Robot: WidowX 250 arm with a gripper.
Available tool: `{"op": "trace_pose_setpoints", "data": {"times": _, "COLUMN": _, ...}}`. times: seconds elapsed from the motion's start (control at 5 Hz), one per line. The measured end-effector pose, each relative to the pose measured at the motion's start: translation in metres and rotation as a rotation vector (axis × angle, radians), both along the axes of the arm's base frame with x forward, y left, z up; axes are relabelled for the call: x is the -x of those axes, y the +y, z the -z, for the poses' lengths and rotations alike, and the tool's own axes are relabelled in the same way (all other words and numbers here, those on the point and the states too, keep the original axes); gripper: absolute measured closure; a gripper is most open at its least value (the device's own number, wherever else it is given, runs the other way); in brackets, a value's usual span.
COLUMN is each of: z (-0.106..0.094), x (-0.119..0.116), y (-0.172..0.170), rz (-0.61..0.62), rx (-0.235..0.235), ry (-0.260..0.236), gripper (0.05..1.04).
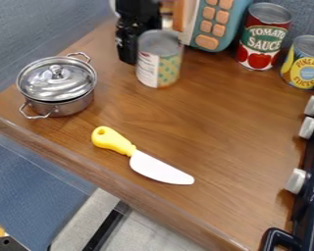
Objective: Move the can to the lower right of the table
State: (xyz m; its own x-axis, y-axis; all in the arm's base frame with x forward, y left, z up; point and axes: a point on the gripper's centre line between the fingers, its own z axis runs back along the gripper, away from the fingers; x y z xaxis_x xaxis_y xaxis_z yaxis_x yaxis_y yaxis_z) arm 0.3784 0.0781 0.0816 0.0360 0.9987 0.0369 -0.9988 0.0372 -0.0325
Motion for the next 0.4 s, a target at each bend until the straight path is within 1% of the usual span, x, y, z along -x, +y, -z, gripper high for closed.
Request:
{"op": "trace_pose_setpoints", "data": {"times": 0.2, "z": 0.001, "x": 0.007, "y": -0.026, "rz": 0.053, "rx": 0.000, "ry": 0.006, "gripper": 0.083}}
{"op": "trace_pose_setpoints", "data": {"times": 0.4, "z": -0.005, "x": 0.022, "y": -0.056, "rz": 0.117, "rx": 0.000, "ry": -0.004, "gripper": 0.083}}
